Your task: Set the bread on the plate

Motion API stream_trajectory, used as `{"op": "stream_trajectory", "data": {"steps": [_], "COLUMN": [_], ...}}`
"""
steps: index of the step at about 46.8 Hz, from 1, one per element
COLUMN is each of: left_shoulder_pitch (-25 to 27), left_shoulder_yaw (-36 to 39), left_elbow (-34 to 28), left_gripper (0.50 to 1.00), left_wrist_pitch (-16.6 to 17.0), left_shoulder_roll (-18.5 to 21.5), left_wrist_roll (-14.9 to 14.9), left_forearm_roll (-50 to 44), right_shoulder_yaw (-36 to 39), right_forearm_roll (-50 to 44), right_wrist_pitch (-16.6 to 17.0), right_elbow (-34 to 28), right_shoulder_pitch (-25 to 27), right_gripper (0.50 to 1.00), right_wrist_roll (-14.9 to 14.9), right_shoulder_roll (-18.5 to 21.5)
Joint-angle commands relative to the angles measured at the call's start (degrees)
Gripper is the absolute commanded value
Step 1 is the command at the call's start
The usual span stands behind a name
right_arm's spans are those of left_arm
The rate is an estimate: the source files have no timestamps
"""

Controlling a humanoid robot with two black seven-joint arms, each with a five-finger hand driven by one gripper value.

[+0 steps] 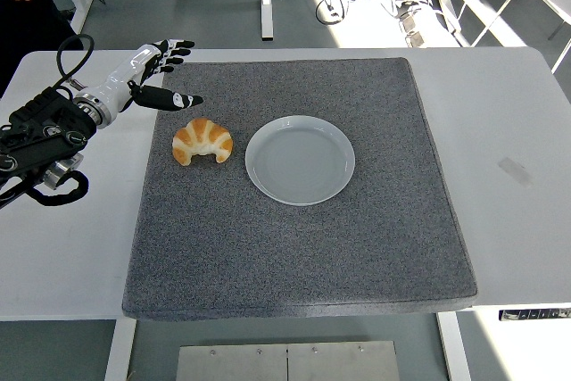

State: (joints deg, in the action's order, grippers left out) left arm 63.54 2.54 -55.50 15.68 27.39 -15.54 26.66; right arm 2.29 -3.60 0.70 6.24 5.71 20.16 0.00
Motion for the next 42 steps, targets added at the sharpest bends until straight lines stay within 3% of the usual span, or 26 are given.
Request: {"op": "stream_trajectory", "data": {"steps": [1,14,25,42], "left_shoulder_pitch": [0.1,2.5,3.3,3.5], "left_shoulder_yaw": [0.1,1.0,4.6,5.4], "left_elbow": [-0.4,-9.7,-10.0,-10.0], "left_gripper": [0.898,0.898,0.898,0.895], "left_wrist_pitch": [-0.5,-0.4,-0.4,-0.3], "left_shoulder_roll": [0.3,6.0,5.9,7.4], "left_wrist_roll": [0.4,1.8,5.4,6.8], "left_forearm_roll": [1.6,7.2,12.6,18.7], "right_shoulder_yaw": [0.0,0.0,0.0,0.0], "right_forearm_roll": [0.0,0.0,0.0,0.0], "right_wrist_pitch": [0.0,0.0,0.0,0.0], "right_elbow": [0.0,0.0,0.0,0.0], "right_shoulder_pitch": [0.0,0.0,0.0,0.0], "right_gripper": [1.000,1.000,1.000,1.000], "right_wrist_roll": [0.0,0.1,0.1,0.0], "right_shoulder_roll": [0.0,0.0,0.0,0.0]}}
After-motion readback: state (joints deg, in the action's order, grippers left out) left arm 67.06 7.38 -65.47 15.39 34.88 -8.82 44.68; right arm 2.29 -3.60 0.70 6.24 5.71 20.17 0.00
